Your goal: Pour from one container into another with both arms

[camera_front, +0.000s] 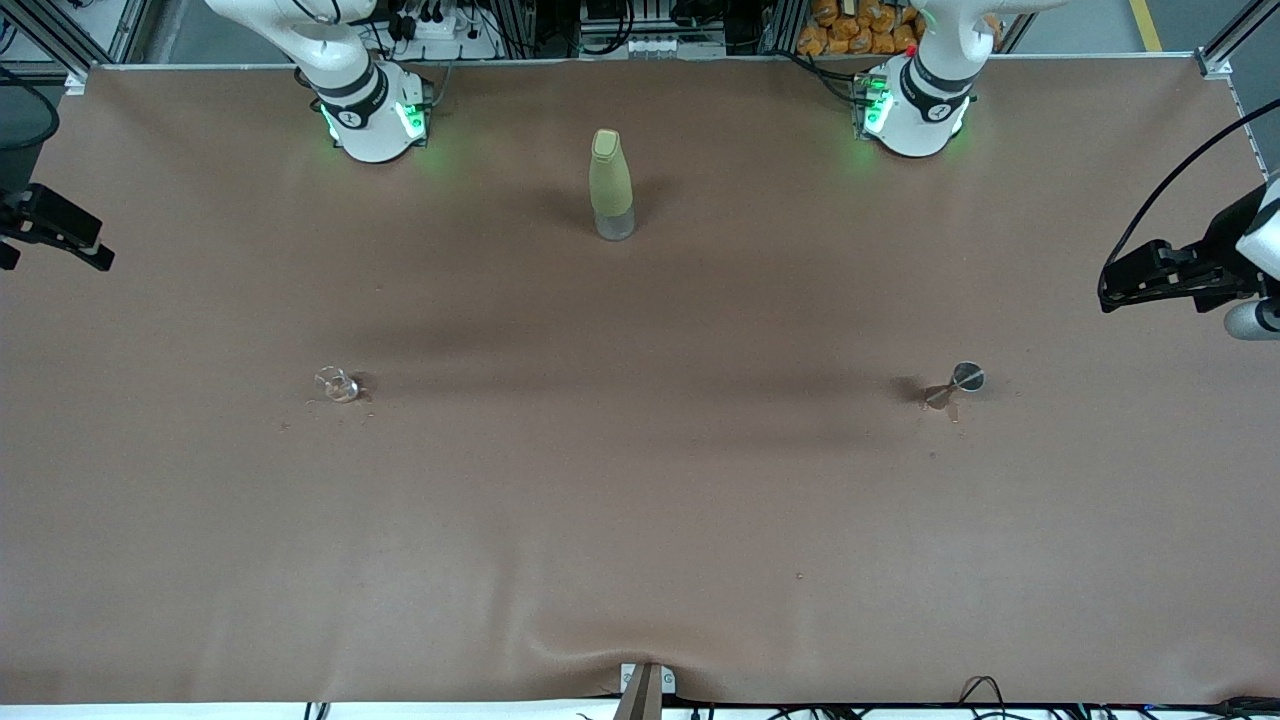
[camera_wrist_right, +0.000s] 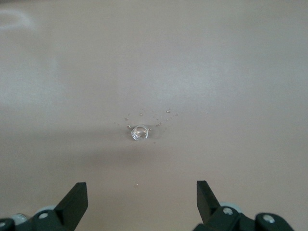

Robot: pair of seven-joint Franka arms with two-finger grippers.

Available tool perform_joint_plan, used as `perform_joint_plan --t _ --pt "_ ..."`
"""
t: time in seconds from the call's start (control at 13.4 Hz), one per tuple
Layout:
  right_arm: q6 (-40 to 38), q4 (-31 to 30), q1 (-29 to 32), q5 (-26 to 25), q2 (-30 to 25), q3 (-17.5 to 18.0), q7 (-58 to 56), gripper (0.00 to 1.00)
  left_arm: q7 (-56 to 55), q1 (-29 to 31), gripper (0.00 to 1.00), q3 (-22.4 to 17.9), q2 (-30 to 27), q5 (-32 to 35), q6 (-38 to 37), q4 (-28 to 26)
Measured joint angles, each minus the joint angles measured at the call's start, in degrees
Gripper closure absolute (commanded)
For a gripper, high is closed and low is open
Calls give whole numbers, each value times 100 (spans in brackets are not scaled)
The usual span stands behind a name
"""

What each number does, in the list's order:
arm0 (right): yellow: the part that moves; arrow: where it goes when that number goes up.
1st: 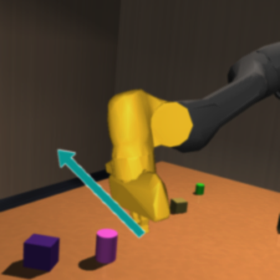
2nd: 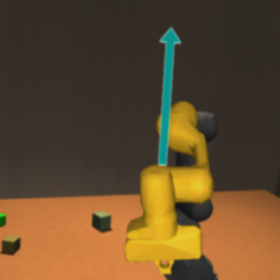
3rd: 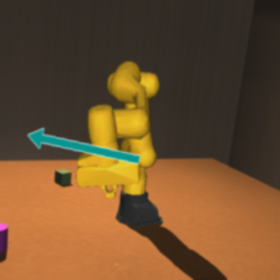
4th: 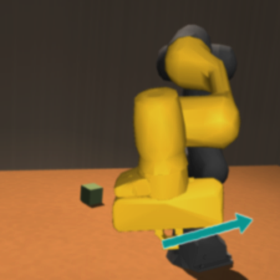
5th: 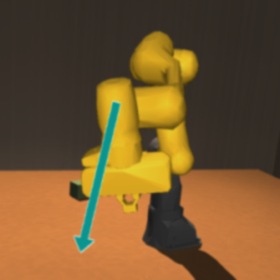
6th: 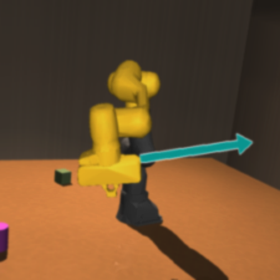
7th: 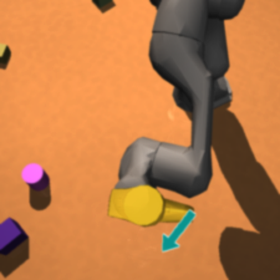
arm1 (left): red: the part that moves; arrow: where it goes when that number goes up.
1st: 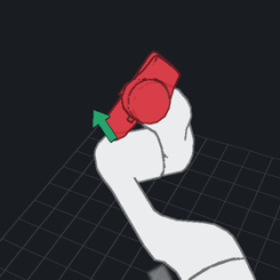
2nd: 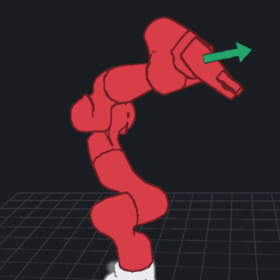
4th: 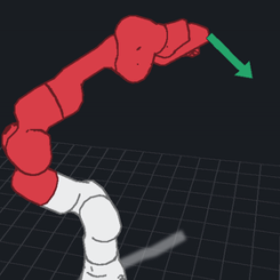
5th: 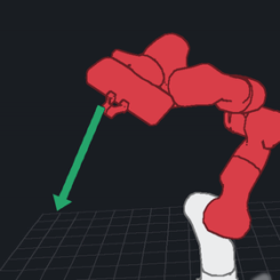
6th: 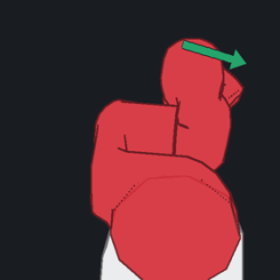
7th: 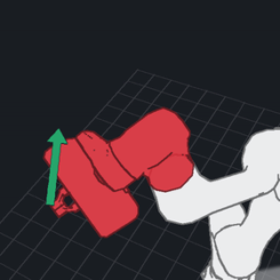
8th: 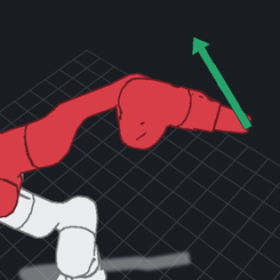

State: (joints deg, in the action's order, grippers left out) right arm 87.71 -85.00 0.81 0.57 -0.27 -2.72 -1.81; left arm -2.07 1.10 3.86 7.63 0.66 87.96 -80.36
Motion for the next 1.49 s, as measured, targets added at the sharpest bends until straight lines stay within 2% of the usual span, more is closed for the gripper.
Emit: perform_joint_plan --t 1.12,1.49 --pt "10 35 -3 -4 0 8 -14 0 177 111 0 -32 91 0 -1 -21" --pt "10 36 -2 -6 0 6 -28 0 1272 626 0 -56 234 -488 264 -35"
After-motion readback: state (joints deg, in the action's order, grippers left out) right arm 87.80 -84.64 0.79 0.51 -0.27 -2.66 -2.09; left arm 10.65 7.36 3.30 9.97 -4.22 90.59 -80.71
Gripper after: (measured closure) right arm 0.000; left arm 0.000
